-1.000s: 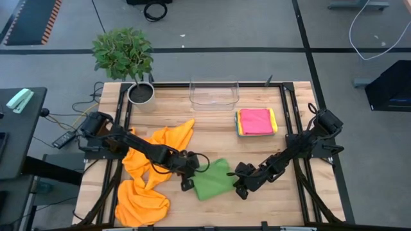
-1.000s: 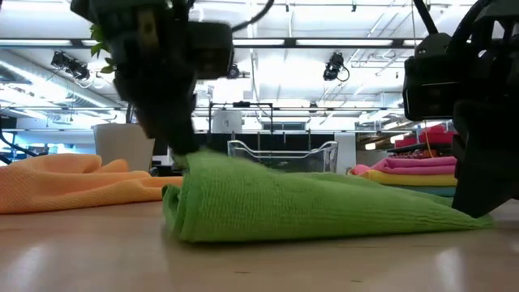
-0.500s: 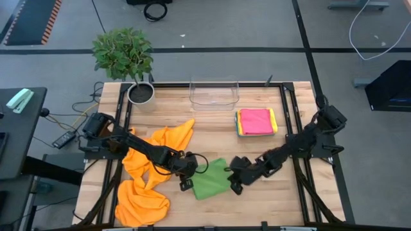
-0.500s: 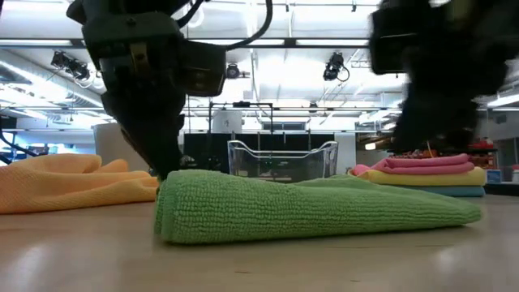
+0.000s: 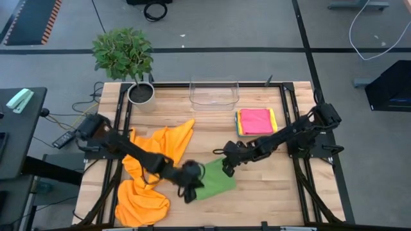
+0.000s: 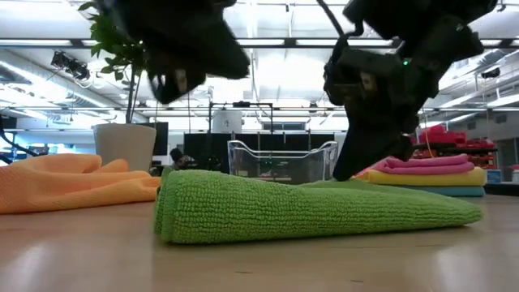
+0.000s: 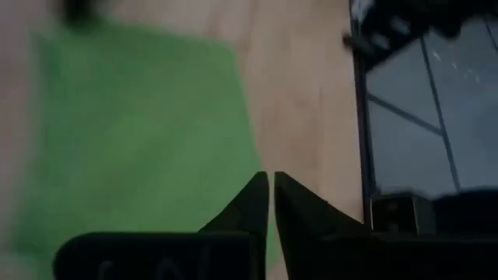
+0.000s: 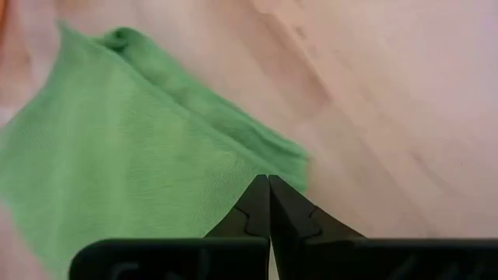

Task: Fold microfiber towels
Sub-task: Fold the green towel

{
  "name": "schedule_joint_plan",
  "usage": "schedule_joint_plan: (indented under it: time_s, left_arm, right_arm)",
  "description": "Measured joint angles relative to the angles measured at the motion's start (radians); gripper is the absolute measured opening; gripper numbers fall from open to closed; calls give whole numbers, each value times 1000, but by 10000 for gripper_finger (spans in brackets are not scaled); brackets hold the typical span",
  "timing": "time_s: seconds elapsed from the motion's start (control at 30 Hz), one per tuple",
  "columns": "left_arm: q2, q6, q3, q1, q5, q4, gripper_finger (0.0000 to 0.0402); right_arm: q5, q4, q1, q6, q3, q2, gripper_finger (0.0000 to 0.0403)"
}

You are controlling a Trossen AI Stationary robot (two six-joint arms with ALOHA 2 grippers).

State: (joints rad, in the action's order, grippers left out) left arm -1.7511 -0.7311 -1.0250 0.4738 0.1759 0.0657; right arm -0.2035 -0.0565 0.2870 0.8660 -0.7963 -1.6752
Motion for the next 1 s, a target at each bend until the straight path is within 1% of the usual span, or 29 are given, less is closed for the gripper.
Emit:
schedule_joint_plan:
  time_s: [0.07, 0.13, 0.27, 0.37, 0.43, 0.57, 0.7, 0.8, 1.0]
  left_arm:
    - [-58, -35, 4, 17, -2, 42, 10]
    - [-98, -74, 4, 27, 3, 57, 7]
    - [-160, -124, 4, 37, 2, 54, 21]
    - [-174, -145, 4, 42, -5, 56, 23]
    - [-178, -148, 3, 42, -6, 56, 16]
    - [-178, -151, 3, 41, -15, 54, 6]
    - [-178, -178, 3, 48, -77, 20, 21]
    - [-172, -201, 3, 52, -109, -1, 31]
    - [-50, -203, 3, 38, -93, -10, 36]
  right_arm:
    - [0, 4, -11, -13, 0, 0, 5]
    - [2, 10, -19, -24, 0, 0, 5]
    - [1, 15, -32, -28, 0, -31, 5]
    - [-1, 32, -32, -24, 0, -75, 5]
    - [-12, 50, -29, -18, -3, -96, 5]
    - [-65, 55, -27, -5, -4, -104, 5]
    - [-115, 6, -39, -5, 2, -66, 5]
    - [-118, -15, -52, -4, 2, -17, 5]
    - [-121, -97, -29, 31, 2, 131, 5]
